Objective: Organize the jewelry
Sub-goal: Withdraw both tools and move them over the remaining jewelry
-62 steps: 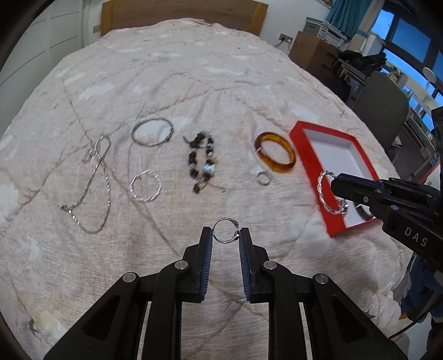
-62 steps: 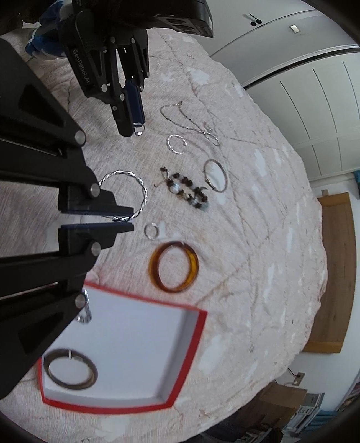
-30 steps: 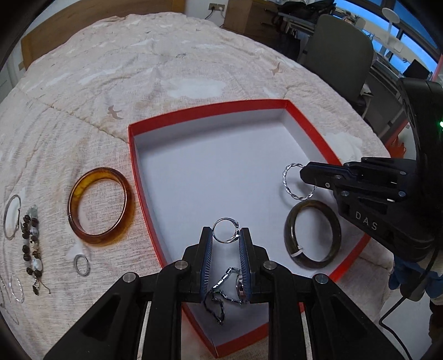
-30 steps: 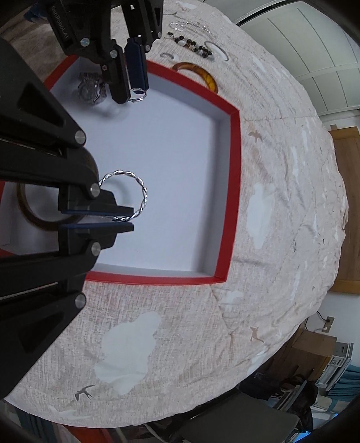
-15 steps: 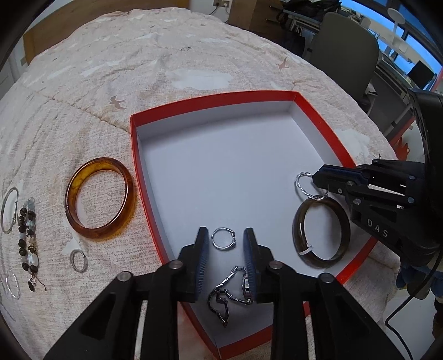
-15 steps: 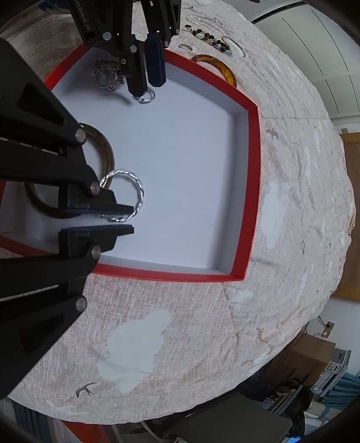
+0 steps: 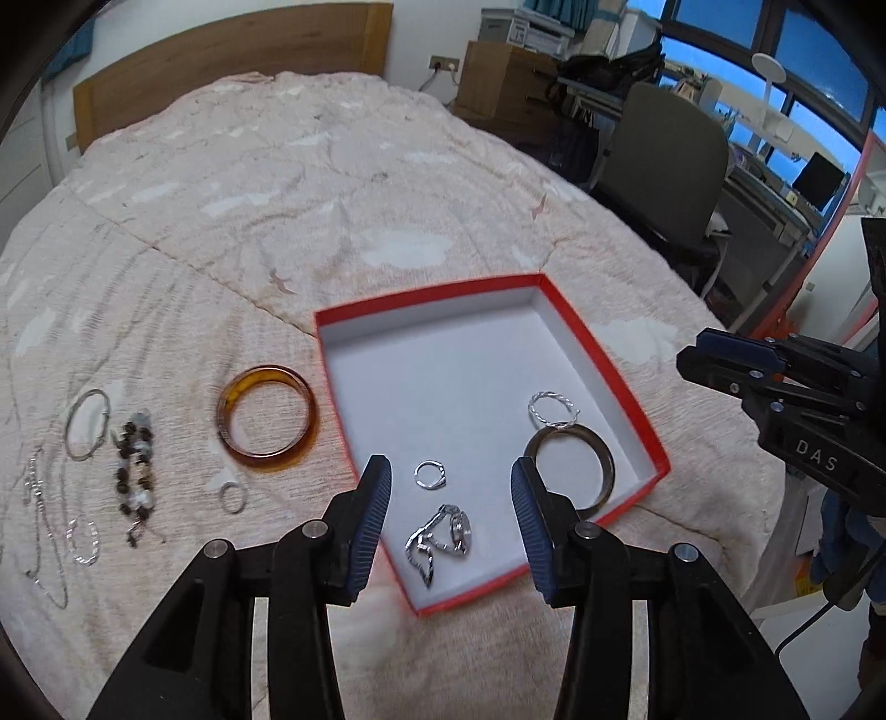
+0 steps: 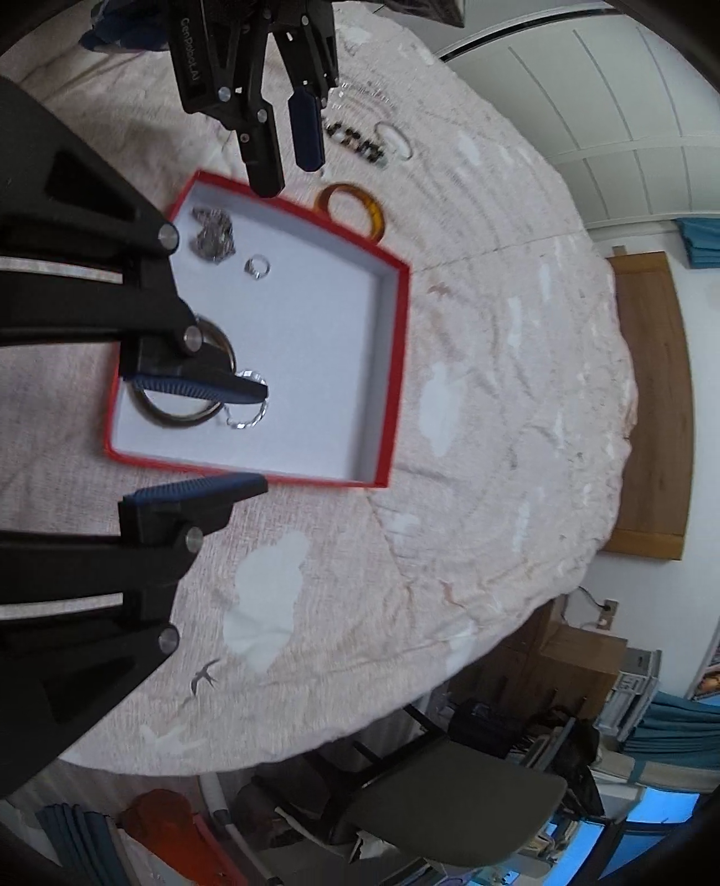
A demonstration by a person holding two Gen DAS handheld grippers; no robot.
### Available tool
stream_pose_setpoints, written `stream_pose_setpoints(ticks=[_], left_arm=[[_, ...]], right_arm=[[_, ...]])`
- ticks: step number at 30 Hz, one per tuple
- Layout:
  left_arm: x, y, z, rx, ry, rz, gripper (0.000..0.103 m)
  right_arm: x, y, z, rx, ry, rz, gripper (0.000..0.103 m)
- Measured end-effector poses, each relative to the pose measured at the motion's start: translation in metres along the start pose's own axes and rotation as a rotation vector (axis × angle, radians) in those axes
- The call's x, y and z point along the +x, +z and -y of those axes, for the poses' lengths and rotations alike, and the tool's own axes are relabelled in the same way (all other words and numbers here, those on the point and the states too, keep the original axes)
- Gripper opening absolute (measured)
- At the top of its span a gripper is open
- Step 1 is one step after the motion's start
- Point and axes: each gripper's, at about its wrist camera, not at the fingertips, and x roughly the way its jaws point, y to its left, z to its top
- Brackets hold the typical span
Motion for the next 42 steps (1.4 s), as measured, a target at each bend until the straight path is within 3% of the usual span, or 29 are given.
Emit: stream_pose_setpoints(ticks=[5, 13, 24, 32, 42], left_arm=[[-0.045, -0.015, -0.021, -0.024, 0.053, 0.023, 0.045], [-0.13, -0.058, -0.084, -0.12, 0.209, 0.123, 0.058], [-0.212, -0.121, -0.17, -0.269, 0.366, 0.172, 0.066], [-0.217, -0.148, -0.206, -0.346, 0.393, 0.178, 0.066], [-0.176, -0.162, -0.242, -0.407, 0.381, 0.112, 0.066]], right_arm=[[-0.046, 0.004, -0.03, -0.007, 0.045, 0.082, 0.025], [-0.096, 0.008, -0.091, -0.026, 0.125, 0.182, 0.025], [-0.125, 0.004, -0.158, -0.069, 0.175, 0.201, 0.025], [-0.109, 0.005, -0.185, -0.039, 0.206, 0.19, 0.025], [-0.045, -0.002, -0.214, -0.03, 0.229, 0.07, 0.025]])
